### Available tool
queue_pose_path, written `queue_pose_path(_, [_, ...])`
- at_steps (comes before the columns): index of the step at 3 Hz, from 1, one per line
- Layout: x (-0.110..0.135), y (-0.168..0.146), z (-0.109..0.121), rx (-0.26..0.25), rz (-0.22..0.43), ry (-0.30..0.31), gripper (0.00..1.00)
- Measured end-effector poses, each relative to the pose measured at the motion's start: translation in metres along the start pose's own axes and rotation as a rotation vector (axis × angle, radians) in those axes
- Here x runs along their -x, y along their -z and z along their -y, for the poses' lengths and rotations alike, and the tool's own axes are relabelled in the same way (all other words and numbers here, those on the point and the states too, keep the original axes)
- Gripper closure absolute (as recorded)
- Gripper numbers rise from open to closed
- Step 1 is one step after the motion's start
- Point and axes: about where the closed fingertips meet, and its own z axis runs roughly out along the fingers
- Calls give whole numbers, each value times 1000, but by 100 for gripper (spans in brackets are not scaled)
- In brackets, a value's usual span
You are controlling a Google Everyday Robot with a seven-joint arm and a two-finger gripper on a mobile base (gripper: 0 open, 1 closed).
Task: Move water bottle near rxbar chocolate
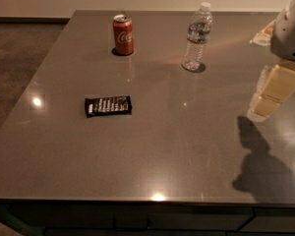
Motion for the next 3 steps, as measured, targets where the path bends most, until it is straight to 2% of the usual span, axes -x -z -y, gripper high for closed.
queue_pose_path(1, [21, -17, 32, -42, 37, -66, 0])
queue_pose_path(3, [54, -55, 103, -119, 114, -243, 0])
